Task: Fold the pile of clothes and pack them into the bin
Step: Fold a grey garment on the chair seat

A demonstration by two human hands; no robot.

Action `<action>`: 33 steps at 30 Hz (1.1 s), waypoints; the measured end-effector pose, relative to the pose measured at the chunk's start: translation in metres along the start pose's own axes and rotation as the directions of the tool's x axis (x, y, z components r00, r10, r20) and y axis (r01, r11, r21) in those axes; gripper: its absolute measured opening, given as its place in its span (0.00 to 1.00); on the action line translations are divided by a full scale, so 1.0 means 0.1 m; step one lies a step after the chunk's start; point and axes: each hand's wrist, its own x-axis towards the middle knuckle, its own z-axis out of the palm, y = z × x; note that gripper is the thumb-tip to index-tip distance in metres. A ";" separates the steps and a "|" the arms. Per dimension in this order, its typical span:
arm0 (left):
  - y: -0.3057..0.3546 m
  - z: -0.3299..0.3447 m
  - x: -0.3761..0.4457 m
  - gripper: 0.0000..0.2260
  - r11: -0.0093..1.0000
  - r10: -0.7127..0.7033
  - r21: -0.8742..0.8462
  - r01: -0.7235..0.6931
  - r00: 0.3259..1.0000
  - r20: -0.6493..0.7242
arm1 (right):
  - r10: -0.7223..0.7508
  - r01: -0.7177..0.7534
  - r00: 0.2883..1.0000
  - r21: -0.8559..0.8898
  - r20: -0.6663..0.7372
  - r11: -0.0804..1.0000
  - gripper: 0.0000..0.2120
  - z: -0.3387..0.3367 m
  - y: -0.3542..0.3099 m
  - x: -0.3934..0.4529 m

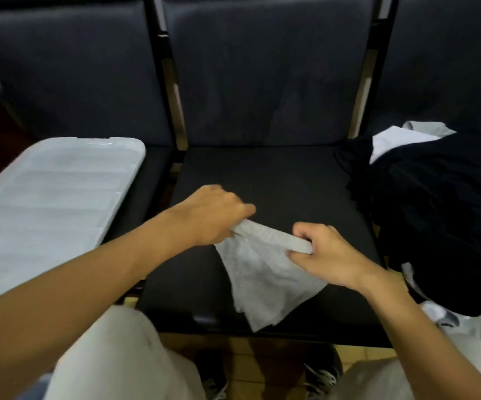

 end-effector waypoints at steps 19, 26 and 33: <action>1.35 1.38 -5.57 0.07 0.115 -0.920 -0.749 0.652 0.355 0.167 | -0.386 0.775 0.415 -0.098 0.824 0.624 0.10 3.42 -2.91 -0.70; 2.00 2.21 -5.86 0.02 -0.244 -0.913 -0.833 0.497 0.171 0.370 | -0.229 0.763 0.352 -0.137 0.907 0.631 0.20 4.51 -2.68 -0.91; 2.29 2.69 -5.46 0.08 -0.280 -0.871 -0.742 0.610 0.165 0.463 | -0.122 0.819 0.467 -0.376 0.876 0.434 0.22 4.51 -2.52 -0.90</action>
